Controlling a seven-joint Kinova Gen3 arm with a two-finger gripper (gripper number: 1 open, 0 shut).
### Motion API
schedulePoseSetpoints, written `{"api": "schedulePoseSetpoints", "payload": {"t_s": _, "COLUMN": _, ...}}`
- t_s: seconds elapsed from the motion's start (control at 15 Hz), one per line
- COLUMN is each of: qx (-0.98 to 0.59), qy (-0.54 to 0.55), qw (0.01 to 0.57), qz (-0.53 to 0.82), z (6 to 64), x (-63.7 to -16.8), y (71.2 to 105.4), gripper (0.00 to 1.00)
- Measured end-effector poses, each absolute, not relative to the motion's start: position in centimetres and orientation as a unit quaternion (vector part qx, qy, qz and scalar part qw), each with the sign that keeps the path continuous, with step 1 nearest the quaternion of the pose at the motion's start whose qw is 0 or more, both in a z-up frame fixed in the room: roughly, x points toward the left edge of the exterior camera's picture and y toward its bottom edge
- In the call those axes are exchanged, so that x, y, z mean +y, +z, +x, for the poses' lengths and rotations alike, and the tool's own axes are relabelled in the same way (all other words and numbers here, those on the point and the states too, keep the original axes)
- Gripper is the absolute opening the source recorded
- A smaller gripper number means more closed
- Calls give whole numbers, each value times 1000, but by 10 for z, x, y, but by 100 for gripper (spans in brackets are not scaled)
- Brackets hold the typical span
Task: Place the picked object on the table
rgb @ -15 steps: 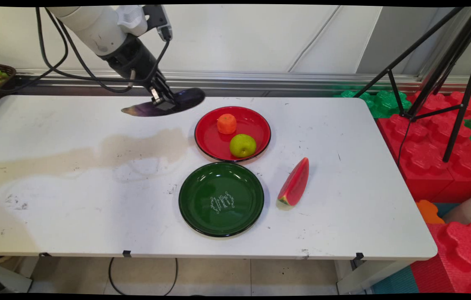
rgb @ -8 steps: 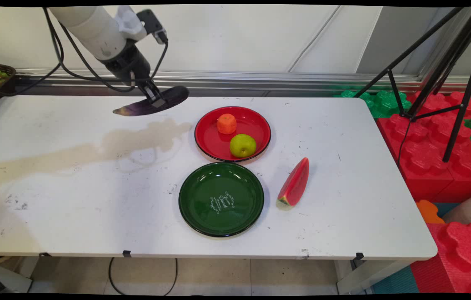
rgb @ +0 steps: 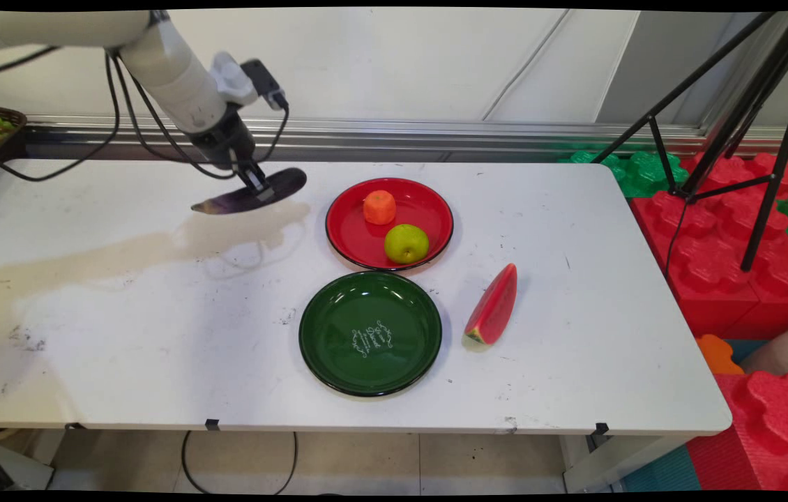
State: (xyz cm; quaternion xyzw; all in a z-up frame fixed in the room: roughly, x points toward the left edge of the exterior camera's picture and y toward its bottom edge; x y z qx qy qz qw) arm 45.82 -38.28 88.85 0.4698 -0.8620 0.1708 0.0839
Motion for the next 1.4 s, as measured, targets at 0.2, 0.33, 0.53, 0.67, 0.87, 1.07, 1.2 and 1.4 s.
{"api": "schedulePoseSetpoints", "payload": {"t_s": 0.2, "qx": -861, "qy": 164, "qw": 79, "qz": 474, "z": 461, "x": -389, "y": 870, "gripper": 0}}
{"api": "schedulePoseSetpoints", "payload": {"t_s": 0.33, "qx": -861, "qy": 159, "qw": 76, "qz": 476, "z": 464, "x": -394, "y": 854, "gripper": 0}}
{"api": "schedulePoseSetpoints", "payload": {"t_s": 0.53, "qx": -863, "qy": 152, "qw": 75, "qz": 476, "z": 467, "x": -400, "y": 837, "gripper": 0}}
{"api": "schedulePoseSetpoints", "payload": {"t_s": 0.67, "qx": -864, "qy": 148, "qw": 75, "qz": 476, "z": 469, "x": -404, "y": 825, "gripper": 0}}
{"api": "schedulePoseSetpoints", "payload": {"t_s": 0.87, "qx": -865, "qy": 143, "qw": 78, "qz": 475, "z": 470, "x": -407, "y": 813, "gripper": 0}}
{"api": "schedulePoseSetpoints", "payload": {"t_s": 1.07, "qx": -865, "qy": 142, "qw": 81, "qz": 475, "z": 472, "x": -407, "y": 806, "gripper": 0}}
{"api": "schedulePoseSetpoints", "payload": {"t_s": 1.2, "qx": -866, "qy": 145, "qw": 85, "qz": 471, "z": 473, "x": -407, "y": 806, "gripper": 100}}
{"api": "schedulePoseSetpoints", "payload": {"t_s": 1.4, "qx": -868, "qy": 148, "qw": 89, "qz": 466, "z": 474, "x": -405, "y": 808, "gripper": 100}}
